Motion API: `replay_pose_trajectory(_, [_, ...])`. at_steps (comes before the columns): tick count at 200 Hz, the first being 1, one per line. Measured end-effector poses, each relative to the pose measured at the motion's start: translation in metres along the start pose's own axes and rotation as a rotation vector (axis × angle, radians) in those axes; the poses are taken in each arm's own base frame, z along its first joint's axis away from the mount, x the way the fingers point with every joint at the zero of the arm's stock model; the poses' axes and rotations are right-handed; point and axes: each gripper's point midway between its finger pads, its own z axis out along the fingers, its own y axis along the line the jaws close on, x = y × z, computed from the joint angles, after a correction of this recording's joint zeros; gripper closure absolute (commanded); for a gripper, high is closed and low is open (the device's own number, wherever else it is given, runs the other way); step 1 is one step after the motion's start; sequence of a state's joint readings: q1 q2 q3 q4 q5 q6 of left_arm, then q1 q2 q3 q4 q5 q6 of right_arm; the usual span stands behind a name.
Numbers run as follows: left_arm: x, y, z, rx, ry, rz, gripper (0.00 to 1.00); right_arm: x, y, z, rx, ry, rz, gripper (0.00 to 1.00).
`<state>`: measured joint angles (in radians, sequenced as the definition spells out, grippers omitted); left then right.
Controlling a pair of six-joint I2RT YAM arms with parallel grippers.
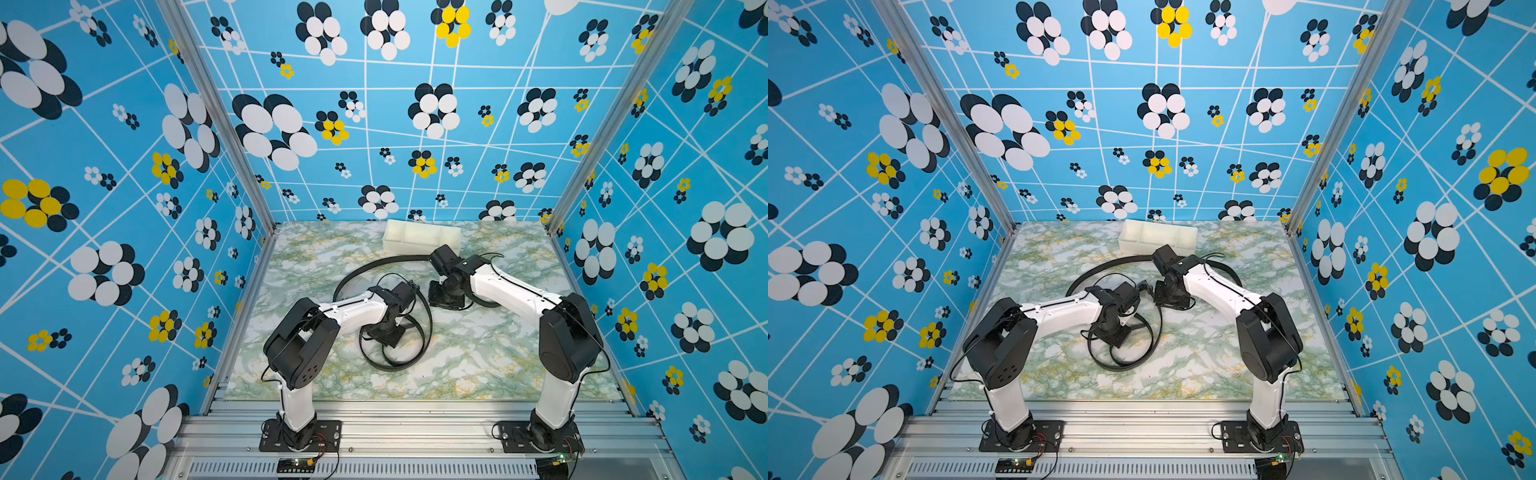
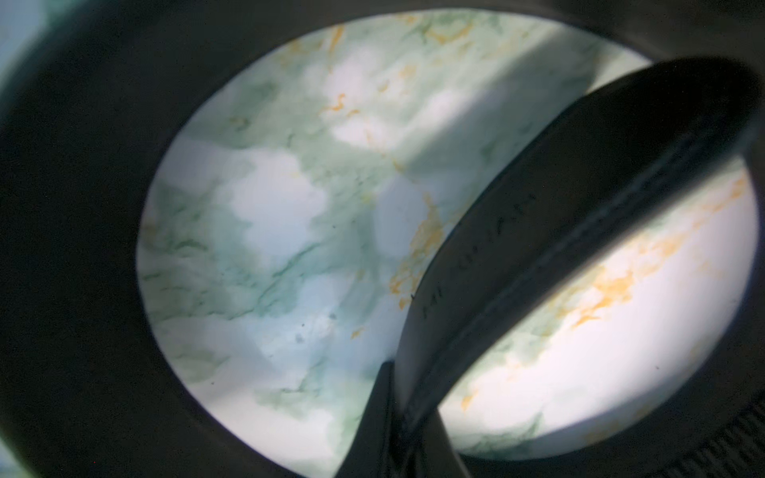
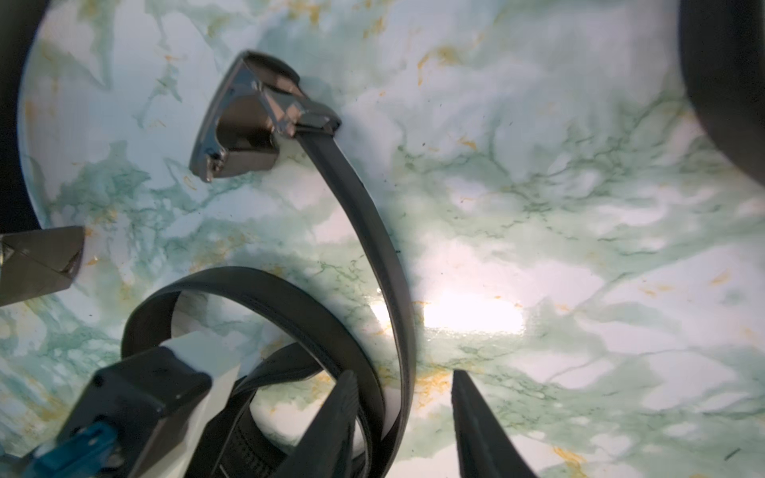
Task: Place the belts into the storage roll
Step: Roll the belt at the center of the board.
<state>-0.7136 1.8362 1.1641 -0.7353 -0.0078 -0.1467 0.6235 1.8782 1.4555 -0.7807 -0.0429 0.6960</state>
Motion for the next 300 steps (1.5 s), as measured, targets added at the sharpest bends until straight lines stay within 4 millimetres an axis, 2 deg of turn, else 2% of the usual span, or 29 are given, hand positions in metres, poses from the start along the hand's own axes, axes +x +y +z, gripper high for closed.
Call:
replay_pose_trajectory(33, [0.003, 0.001, 0.000, -0.001, 0.003, 0.000, 0.90, 0.022, 0.011, 0.034, 0.016, 0.076, -0.007, 0.63])
replay_pose_trajectory(54, [0.004, 0.002, 0.000, -0.001, 0.006, -0.003, 0.90, 0.029, 0.009, 0.046, 0.034, 0.101, 0.008, 0.68])
replay_pose_trajectory(89, [0.005, 0.005, 0.001, -0.002, 0.009, -0.010, 0.89, 0.037, -0.005, 0.055, 0.081, 0.115, 0.034, 1.00])
replay_pose_trajectory(109, [0.005, 0.007, 0.001, -0.004, 0.009, -0.005, 0.90, 0.038, -0.016, 0.052, 0.094, 0.107, 0.029, 1.00])
replay_pose_trajectory(137, [0.007, 0.012, 0.001, -0.029, 0.019, 0.035, 0.90, 0.031, -0.049, 0.045, 0.190, 0.102, -0.034, 1.00])
replay_pose_trajectory(167, [0.009, 0.019, 0.000, -0.063, 0.028, 0.086, 0.90, 0.010, -0.104, 0.033, 0.359, 0.084, -0.147, 1.00])
replay_pose_trajectory(187, [0.010, 0.022, 0.000, -0.079, 0.032, 0.105, 0.89, -0.004, -0.134, 0.025, 0.450, 0.073, -0.204, 1.00])
replay_pose_trajectory(202, [0.013, 0.024, 0.000, -0.089, 0.035, 0.118, 0.90, -0.013, -0.148, 0.021, 0.495, 0.064, -0.237, 1.00])
replay_pose_trajectory(215, [0.017, 0.024, -0.001, -0.095, 0.038, 0.127, 0.89, -0.019, -0.152, 0.019, 0.502, 0.060, -0.263, 1.00])
replay_pose_trajectory(232, [0.020, 0.022, -0.001, -0.099, 0.045, 0.145, 0.90, -0.028, -0.141, 0.020, 0.462, 0.038, -0.304, 1.00])
replay_pose_trajectory(252, [0.023, 0.013, -0.001, -0.101, 0.050, 0.179, 0.90, -0.043, -0.112, 0.028, 0.390, 0.009, -0.370, 1.00])
replay_pose_trajectory(271, [0.025, 0.004, 0.001, -0.100, 0.050, 0.214, 0.90, -0.060, -0.070, 0.041, 0.302, -0.013, -0.449, 1.00])
replay_pose_trajectory(300, [0.025, 0.000, 0.001, -0.103, 0.045, 0.227, 0.90, -0.077, 0.007, 0.065, 0.124, -0.028, -0.543, 1.00])
